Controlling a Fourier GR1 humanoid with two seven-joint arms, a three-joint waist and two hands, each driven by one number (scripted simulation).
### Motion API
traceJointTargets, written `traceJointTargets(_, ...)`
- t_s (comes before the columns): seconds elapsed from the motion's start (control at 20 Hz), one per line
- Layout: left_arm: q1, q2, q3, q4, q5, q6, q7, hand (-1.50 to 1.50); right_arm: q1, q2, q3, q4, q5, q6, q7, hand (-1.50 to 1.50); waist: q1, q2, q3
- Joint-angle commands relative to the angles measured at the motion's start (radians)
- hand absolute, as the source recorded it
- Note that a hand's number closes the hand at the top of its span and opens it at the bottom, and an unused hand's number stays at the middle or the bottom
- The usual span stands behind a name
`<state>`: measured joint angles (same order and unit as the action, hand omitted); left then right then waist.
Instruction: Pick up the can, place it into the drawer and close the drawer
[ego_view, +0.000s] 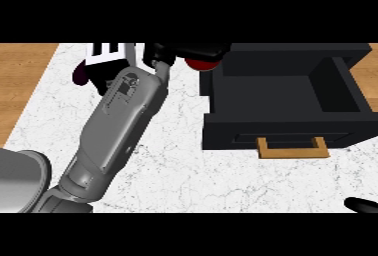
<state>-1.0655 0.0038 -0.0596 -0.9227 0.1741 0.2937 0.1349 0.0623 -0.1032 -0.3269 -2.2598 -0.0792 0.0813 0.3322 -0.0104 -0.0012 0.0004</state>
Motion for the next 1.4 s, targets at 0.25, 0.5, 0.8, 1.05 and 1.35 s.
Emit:
traceJointTargets(0.25,-0.266,-0.004,-0.014,0.197,0.025,0.088,0.064,1.50,0.015,-0.020,-0.014,-0.043,-0.037,0.023,0.022,-1.50,-0.034,0.008,0.001)
traceJointTargets(0.5,-0.383,-0.004,-0.076,0.285,0.085,0.138,0.086,1.50,-0.023,-0.005,-0.013,0.033,-0.034,0.013,-0.032,-1.50,-0.035,0.009,0.001)
traceJointTargets(0.8,-0.457,-0.004,-0.113,0.425,0.156,0.133,0.044,1.50,-0.060,0.017,0.064,-0.008,0.047,-0.035,0.041,-1.50,-0.040,0.014,0.001)
traceJointTargets(1.05,-0.450,-0.004,-0.224,0.476,0.231,0.198,-0.014,1.50,-0.098,-0.034,0.010,0.021,-0.008,-0.013,0.039,-1.50,-0.073,0.019,0.002)
traceJointTargets(1.35,-0.522,-0.004,-0.253,0.541,0.263,0.286,0.023,-1.50,-0.102,-0.051,0.001,0.056,-0.001,-0.002,0.029,-1.50,-0.073,0.020,0.003)
